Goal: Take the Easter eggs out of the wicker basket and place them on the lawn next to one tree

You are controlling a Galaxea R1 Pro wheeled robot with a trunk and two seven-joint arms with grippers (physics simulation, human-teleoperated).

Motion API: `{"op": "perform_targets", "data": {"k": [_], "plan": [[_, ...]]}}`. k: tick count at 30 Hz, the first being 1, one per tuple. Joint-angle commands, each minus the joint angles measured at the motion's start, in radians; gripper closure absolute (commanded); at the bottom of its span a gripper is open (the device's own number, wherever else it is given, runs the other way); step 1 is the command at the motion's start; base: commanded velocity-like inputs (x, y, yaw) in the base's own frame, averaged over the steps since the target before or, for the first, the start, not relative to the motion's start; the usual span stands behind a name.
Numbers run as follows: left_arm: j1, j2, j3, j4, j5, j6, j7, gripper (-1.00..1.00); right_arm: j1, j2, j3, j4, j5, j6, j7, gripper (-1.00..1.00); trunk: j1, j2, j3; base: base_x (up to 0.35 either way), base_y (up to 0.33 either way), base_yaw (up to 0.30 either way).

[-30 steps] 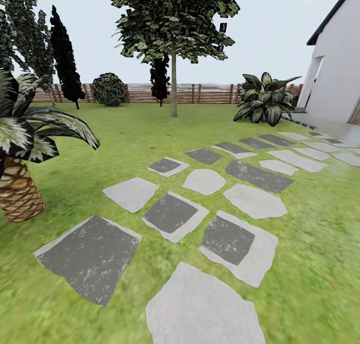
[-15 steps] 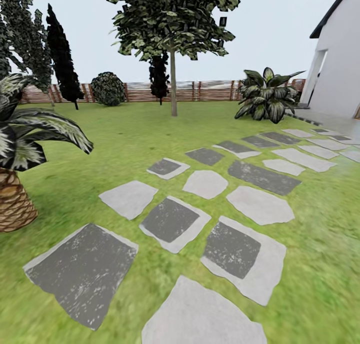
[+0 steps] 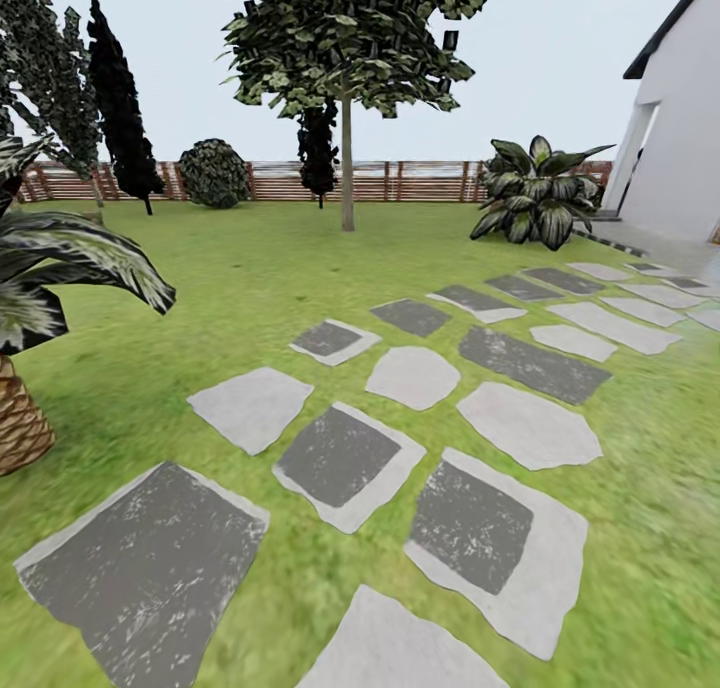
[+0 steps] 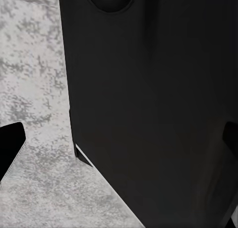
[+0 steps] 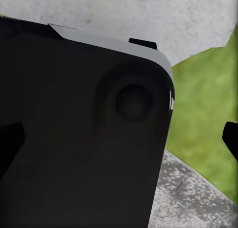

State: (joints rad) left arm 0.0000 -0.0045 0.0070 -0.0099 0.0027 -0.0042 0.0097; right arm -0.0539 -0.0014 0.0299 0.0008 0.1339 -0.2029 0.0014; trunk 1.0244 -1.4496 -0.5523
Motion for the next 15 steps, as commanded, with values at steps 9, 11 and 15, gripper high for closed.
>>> {"op": "perform_targets", "data": {"k": [9,11,15], "plan": [[0.000,0.000,0.001,-0.001,0.000,0.000,0.001,-1.00,-0.001,0.000,0.002,0.001,0.004,-0.003,0.000,-1.00,0.001,0.000,-0.001,0.323,0.000,0.000],[0.000,0.000,0.001,-0.001,0.000,0.000,0.001,-1.00,-0.001,0.000,0.002,0.001,0.004,-0.003,0.000,-1.00,0.001,0.000,-0.001,0.323,0.000,0.000],[0.000,0.000,0.001,-0.001,0.000,0.000,0.001,-1.00,-0.001,0.000,0.002,0.001,0.004,-0.003,0.000,-1.00,0.001,0.000,-0.001,0.323,0.000,0.000]]}}
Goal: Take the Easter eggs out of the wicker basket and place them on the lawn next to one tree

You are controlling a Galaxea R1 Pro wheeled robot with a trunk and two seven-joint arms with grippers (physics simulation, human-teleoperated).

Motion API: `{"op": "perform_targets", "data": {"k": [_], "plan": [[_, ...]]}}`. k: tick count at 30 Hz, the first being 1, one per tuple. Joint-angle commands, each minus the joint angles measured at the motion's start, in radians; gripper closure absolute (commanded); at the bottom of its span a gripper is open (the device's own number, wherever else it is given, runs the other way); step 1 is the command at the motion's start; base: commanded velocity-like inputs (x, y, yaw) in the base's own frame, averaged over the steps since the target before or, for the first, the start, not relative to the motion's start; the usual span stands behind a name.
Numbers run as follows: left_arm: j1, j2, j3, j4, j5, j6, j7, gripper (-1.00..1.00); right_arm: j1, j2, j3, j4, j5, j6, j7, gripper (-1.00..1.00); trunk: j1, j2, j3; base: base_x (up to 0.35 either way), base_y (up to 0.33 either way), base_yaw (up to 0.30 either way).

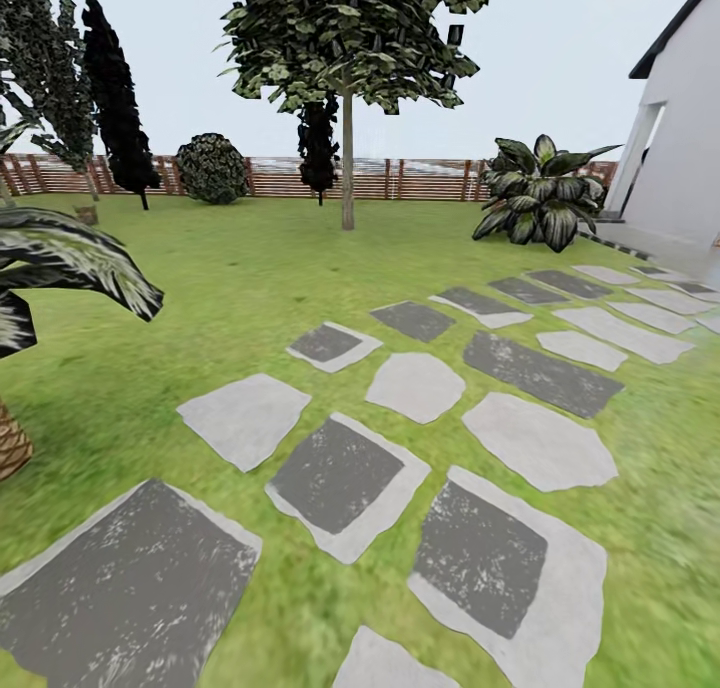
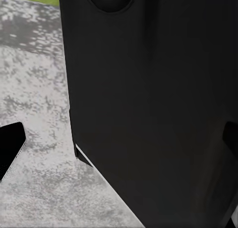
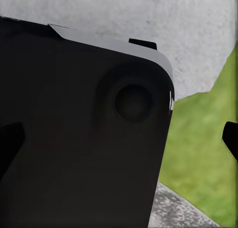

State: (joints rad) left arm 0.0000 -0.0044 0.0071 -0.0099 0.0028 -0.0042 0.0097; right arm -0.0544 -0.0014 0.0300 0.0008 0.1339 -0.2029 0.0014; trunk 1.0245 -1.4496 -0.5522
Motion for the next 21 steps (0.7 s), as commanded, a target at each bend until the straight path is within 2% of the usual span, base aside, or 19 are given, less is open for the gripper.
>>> {"op": "perform_targets", "data": {"k": [1,21], "plan": [[0.000,0.000,0.001,-0.001,0.000,0.000,0.001,-1.00,-0.001,0.000,0.002,0.001,0.004,-0.003,0.000,-1.00,0.001,0.000,-0.001,0.323,0.000,0.000],[0.000,0.000,0.001,-0.001,0.000,0.000,0.001,-1.00,-0.001,0.000,0.002,0.001,0.004,-0.003,0.000,-1.00,0.001,0.000,-0.001,0.323,0.000,0.000]]}}
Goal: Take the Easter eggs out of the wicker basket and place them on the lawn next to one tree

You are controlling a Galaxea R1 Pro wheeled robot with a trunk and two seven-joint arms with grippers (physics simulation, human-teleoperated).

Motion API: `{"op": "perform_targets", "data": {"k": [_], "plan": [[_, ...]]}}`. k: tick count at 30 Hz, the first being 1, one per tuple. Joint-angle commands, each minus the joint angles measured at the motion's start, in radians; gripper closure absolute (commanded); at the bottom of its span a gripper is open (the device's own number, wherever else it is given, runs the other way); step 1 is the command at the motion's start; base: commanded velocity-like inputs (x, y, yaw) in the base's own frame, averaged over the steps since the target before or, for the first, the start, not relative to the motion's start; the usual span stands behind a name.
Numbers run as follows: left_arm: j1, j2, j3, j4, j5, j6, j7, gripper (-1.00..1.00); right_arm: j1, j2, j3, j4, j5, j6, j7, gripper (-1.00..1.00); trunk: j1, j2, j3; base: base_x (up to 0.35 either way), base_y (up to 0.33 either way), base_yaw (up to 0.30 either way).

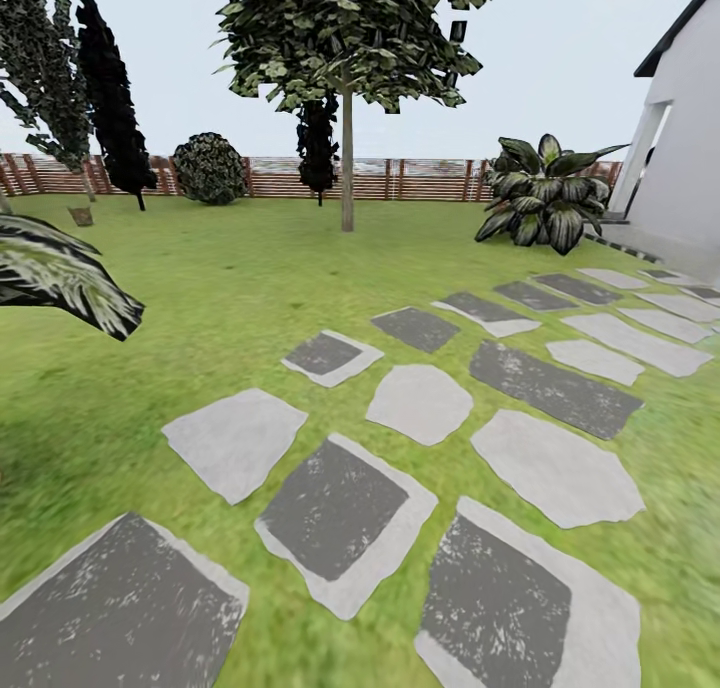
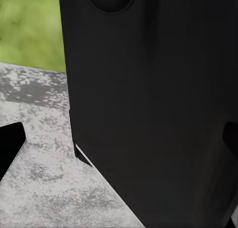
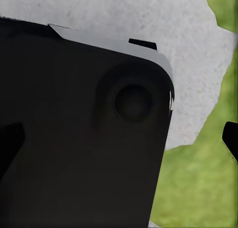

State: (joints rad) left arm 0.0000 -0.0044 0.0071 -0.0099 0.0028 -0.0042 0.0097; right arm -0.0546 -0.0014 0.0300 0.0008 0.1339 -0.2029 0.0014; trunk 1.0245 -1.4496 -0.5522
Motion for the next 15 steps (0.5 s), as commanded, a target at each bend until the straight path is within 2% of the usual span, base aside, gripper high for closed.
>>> {"op": "perform_targets", "data": {"k": [1,15], "plan": [[0.000,0.000,0.001,-0.001,0.000,0.000,0.001,-1.00,-0.001,0.000,0.002,0.001,0.004,-0.003,0.000,-1.00,0.001,0.000,-0.001,0.323,0.000,0.000],[0.000,0.000,0.001,-0.001,0.000,0.000,0.001,-1.00,0.000,0.000,0.002,0.001,0.004,-0.003,0.000,-1.00,0.001,0.000,-0.001,0.323,0.000,0.000]]}}
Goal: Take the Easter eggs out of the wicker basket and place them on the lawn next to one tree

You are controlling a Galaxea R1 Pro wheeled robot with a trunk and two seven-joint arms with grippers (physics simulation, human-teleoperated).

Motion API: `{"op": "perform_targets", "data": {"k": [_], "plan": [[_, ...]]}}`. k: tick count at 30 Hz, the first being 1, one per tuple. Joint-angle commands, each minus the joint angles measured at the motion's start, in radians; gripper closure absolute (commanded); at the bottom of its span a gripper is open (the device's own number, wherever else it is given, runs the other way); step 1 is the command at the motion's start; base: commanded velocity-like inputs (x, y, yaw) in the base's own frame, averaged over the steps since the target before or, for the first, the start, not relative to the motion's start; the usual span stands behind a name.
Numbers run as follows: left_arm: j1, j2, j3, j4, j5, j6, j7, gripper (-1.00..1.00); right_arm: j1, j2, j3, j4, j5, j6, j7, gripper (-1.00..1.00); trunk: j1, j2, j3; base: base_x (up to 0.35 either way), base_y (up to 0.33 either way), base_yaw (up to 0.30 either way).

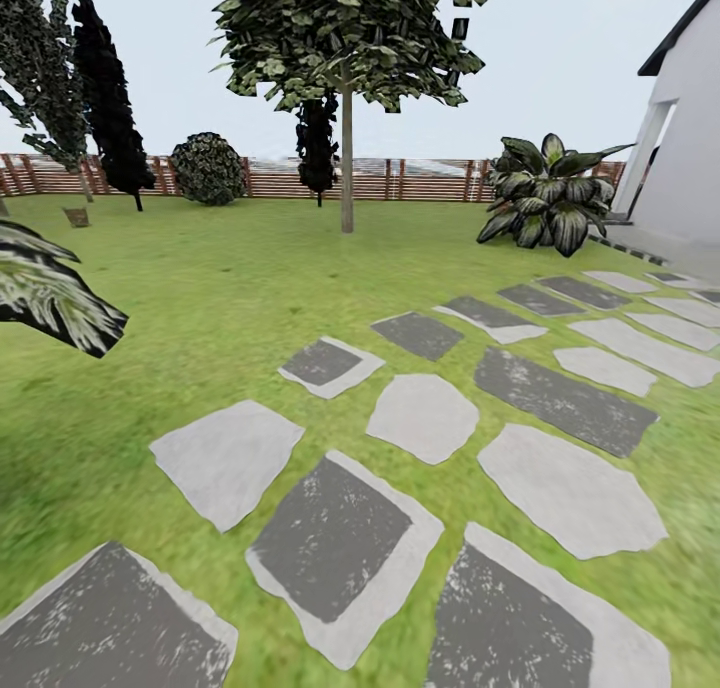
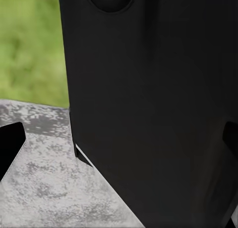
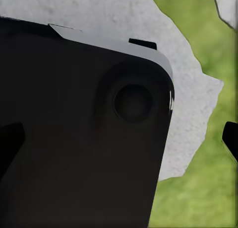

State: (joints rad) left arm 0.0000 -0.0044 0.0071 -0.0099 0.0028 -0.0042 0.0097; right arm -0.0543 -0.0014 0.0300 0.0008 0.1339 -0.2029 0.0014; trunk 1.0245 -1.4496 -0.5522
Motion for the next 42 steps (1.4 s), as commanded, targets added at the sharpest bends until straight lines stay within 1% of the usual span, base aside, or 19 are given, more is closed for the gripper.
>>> {"op": "perform_targets", "data": {"k": [1,42], "plan": [[0.000,0.000,0.001,-0.001,0.000,0.000,0.001,-1.00,-0.001,0.000,0.002,0.001,0.004,-0.003,0.000,-1.00,0.001,0.000,-0.001,0.323,0.000,0.000],[0.000,0.000,0.001,-0.001,0.000,0.000,0.001,-1.00,-0.001,0.000,0.002,0.001,0.004,-0.003,0.000,-1.00,0.001,0.000,-0.001,0.323,0.000,0.000]]}}
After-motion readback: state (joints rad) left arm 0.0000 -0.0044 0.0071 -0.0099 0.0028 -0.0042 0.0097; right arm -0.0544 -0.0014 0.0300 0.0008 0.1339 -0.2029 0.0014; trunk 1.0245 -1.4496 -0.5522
